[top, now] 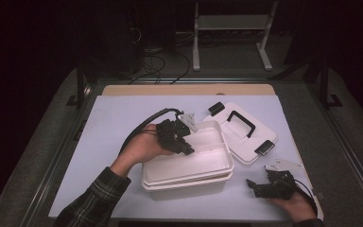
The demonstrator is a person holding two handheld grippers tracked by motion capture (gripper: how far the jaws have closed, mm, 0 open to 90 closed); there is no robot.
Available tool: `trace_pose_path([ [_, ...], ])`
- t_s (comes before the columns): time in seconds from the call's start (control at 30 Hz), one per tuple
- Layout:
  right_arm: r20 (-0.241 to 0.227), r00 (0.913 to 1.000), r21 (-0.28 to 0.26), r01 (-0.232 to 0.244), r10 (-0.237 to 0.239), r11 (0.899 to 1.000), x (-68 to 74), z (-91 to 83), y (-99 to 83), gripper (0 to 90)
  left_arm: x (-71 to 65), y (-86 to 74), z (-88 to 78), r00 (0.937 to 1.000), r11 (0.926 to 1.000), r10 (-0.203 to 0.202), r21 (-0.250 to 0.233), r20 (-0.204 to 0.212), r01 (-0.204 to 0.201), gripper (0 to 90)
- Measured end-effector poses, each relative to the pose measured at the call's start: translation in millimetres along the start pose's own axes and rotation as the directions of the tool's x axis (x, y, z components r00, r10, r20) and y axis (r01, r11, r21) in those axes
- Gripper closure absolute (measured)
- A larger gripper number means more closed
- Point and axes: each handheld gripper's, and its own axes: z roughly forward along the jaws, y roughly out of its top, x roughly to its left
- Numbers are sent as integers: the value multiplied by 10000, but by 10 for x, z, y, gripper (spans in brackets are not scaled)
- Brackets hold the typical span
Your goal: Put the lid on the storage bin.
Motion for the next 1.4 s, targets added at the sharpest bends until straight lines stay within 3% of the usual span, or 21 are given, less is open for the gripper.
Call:
trace_pose_path([
  [0.17, -15, 10000, 5, 10, -10, 10000, 2, 1, 0, 114, -8, -22, 76, 10000, 9996, 43, 264, -59, -42, 888],
  [0.67, -10, 10000, 17, 17, -17, 10000, 3, 1, 1, 113, -29, -62, 128, 9999, 9998, 15, 217, -144, -12, 867],
  [0.93, 23, 10000, 55, 43, -43, 10000, 7, 2, 5, 113, -16, -113, -4, 9997, 9999, -86, -75, -210, 84, 634],
  [1.13, 36, 10000, 62, 44, -45, 10000, 8, 2, 6, 114, -19, -192, -138, 9988, 9992, -374, -124, -330, 370, 460],
  [1.4, 53, 9999, 103, 126, -126, 9999, 10, 3, 12, 114, -37, -414, -373, 9960, 9979, -625, -218, -633, 612, 334],
])
